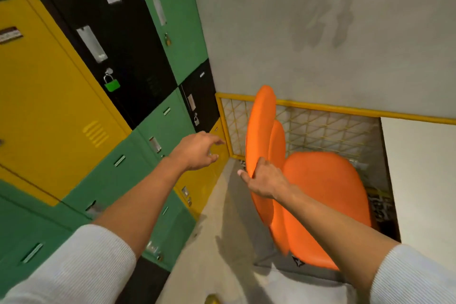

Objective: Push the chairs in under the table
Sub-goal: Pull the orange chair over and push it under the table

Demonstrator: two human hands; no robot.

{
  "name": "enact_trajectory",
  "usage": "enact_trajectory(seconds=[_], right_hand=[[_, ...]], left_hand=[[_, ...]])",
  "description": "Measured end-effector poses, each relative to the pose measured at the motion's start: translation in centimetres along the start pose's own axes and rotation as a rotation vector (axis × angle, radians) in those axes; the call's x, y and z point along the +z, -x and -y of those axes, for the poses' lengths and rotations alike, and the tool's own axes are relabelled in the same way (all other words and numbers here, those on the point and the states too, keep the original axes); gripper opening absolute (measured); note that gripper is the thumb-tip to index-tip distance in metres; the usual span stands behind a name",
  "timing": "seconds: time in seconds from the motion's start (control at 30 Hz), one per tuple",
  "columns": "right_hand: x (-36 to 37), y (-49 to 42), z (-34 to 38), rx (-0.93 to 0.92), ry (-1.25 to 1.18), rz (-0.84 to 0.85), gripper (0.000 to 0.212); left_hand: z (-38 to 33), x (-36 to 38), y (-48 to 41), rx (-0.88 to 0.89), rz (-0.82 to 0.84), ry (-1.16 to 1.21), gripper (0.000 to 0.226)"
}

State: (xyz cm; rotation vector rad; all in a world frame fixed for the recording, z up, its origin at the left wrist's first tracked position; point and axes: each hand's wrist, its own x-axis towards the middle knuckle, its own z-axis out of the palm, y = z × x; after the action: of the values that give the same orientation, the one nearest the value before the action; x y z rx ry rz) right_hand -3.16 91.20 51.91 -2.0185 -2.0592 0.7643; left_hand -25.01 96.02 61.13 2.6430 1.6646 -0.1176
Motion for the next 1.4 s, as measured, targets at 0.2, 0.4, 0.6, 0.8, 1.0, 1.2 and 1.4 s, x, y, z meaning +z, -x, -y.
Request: enact_trajectory(seconds=[0.2,0.4,0.6,0.8,1.0,1.2,1.4], right_hand=[[0.7,-4.0,3.3,0.181,-0.044,-0.153,0.073],[0.7,-5.4,6.4,0.373,0.026,-0.353,0.065],[1.3,-6.8,6.7,0.481,0.047,-0.388,0.062],[2.5,-8.3,6.5,0.562,0.074,-0.461,0.067],[4.4,-10.0,9.1,0.745,0.122,-0.575,0.064],[5.0,-13.0,10.4,1.039,0.107,-0.754,0.053],[4.4,-16.2,11.2,1.319,0.121,-0.822,0.052]], left_hand=[[7.8,-0.1,-8.4,0.223,-0.058,0.008,0.05],[10.9,-0.2,-16.7,0.528,-0.147,0.065,0.039],[10.0,1.6,-24.4,0.807,-0.08,0.103,0.038],[9.0,4.0,-32.2,0.991,-0.03,0.144,0.041],[8.2,5.7,-38.4,1.184,0.057,-0.006,0.039],[7.6,7.5,-47.1,1.302,-0.053,0.021,0.051],[6.0,8.5,-52.1,1.428,0.017,0.018,0.065]])
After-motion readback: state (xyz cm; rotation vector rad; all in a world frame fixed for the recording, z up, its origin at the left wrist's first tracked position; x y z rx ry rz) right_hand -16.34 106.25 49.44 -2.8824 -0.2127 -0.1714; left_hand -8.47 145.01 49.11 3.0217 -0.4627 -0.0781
